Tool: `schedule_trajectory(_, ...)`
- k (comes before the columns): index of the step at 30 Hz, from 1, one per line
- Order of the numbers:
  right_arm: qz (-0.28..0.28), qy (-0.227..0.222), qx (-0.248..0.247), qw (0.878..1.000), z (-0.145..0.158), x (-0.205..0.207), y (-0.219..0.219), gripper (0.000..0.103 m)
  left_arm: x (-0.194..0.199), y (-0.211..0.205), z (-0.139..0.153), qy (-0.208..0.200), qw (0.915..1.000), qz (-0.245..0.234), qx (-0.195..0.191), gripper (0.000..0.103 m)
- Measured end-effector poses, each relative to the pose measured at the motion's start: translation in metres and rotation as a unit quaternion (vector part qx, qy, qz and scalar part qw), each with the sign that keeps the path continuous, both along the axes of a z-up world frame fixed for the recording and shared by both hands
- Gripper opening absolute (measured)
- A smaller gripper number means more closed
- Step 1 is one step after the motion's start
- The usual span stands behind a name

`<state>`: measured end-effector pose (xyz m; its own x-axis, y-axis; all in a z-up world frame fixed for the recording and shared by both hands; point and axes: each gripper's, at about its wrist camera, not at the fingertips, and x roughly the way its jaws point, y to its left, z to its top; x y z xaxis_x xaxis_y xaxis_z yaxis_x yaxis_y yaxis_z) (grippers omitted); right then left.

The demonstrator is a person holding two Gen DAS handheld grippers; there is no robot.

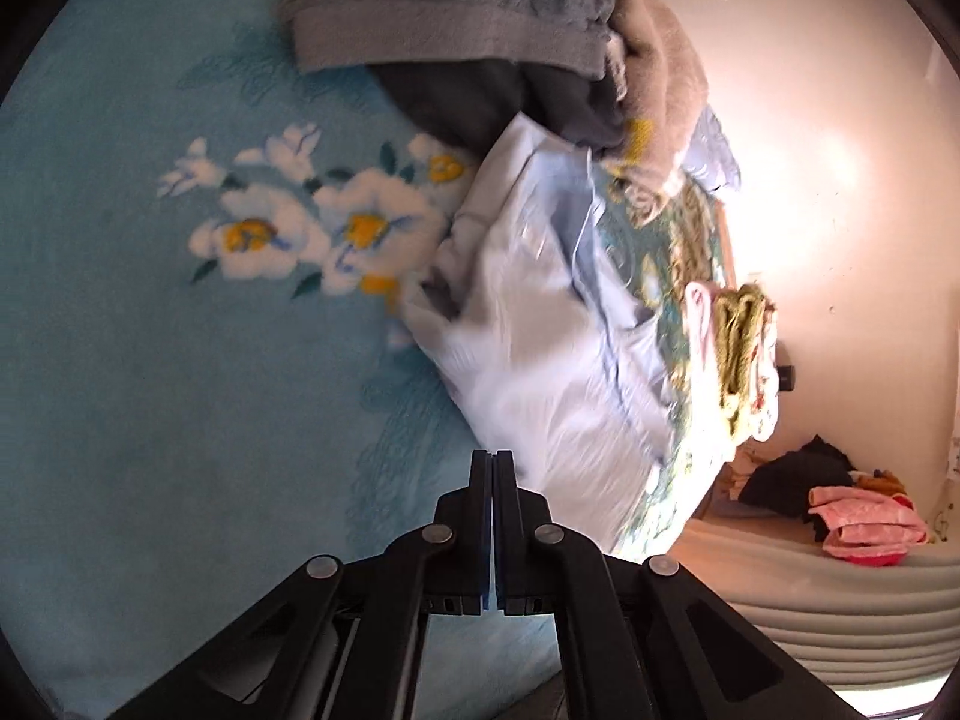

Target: Fold clothes

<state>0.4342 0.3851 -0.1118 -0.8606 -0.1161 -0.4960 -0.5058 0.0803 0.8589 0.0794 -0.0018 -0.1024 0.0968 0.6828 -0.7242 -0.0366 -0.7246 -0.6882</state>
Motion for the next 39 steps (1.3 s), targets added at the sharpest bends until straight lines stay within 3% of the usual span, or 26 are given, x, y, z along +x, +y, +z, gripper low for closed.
schedule_trajectory(2,-0.017,-0.018,-0.01,1.0,-0.006,0.024,-0.003,0.0,0.012,-0.008,-0.012,-0.009,0.9993,-0.005,-0.037,0.0)
schedule_trajectory(5,-0.029,-0.037,-0.023,0.999,-0.017,0.042,-0.007,0.0,0.014,-0.02,-0.029,-0.031,0.9978,0.024,-0.053,0.0)
schedule_trajectory(10,0.026,-0.039,-0.017,0.999,-0.022,0.005,-0.01,0.003,0.006,-0.002,-0.027,-0.007,0.9985,0.016,-0.051,0.002)
schedule_trajectory(12,0.056,-0.058,-0.003,0.997,-0.024,-0.016,-0.012,0.007,-0.002,0.008,-0.033,-0.006,0.9984,0.017,-0.053,0.012)
schedule_trajectory(14,0.068,-0.076,0.012,0.995,-0.028,-0.031,-0.011,0.027,-0.012,0.015,-0.039,-0.006,0.9985,0.024,-0.049,0.04)
schedule_trajectory(15,0.064,-0.078,0.016,0.995,-0.03,-0.036,-0.01,0.046,-0.017,0.018,-0.043,-0.007,0.9985,0.03,-0.045,0.043)
schedule_trajectory(16,0.059,-0.081,0.018,0.995,-0.033,-0.04,-0.009,0.054,-0.022,0.02,-0.045,-0.006,0.9986,0.036,-0.039,0.045)
schedule_trajectory(20,0.036,-0.095,0.014,0.995,-0.043,-0.046,-0.002,0.054,-0.035,0.027,-0.054,-0.006,0.9985,0.05,-0.023,0.05)
schedule_trajectory(29,0.01,-0.05,-0.015,0.999,-0.054,-0.07,0.011,0.054,-0.049,0.043,-0.07,-0.016,0.998,0.06,0.014,0.048)
schedule_trajectory(30,0.011,-0.048,-0.015,0.999,-0.054,-0.074,0.012,0.054,-0.05,0.044,-0.071,-0.016,0.9979,0.061,0.018,0.047)
schedule_trajectory(32,0.006,-0.045,-0.017,0.999,-0.054,-0.079,0.014,0.053,-0.053,0.046,-0.07,-0.016,0.9977,0.064,0.014,0.033)
schedule_trajectory(33,0.004,-0.043,-0.017,0.999,-0.054,-0.081,0.015,0.047,-0.054,0.048,-0.07,-0.016,0.9977,0.065,0.012,0.031)
schedule_trajectory(35,0.012,-0.047,-0.017,0.999,-0.052,-0.088,0.016,0.029,-0.057,0.052,-0.067,-0.013,0.9979,0.064,0.001,0.015)
schedule_trajectory(36,0.021,-0.058,-0.014,0.998,-0.05,-0.091,0.016,0.013,-0.058,0.056,-0.064,-0.011,0.9981,0.06,-0.009,0.012)
schedule_trajectory(39,0.032,-0.071,-0.004,0.997,-0.044,-0.096,0.017,0.008,-0.06,0.063,-0.041,0.015,0.9988,0.045,-0.006,0.009)
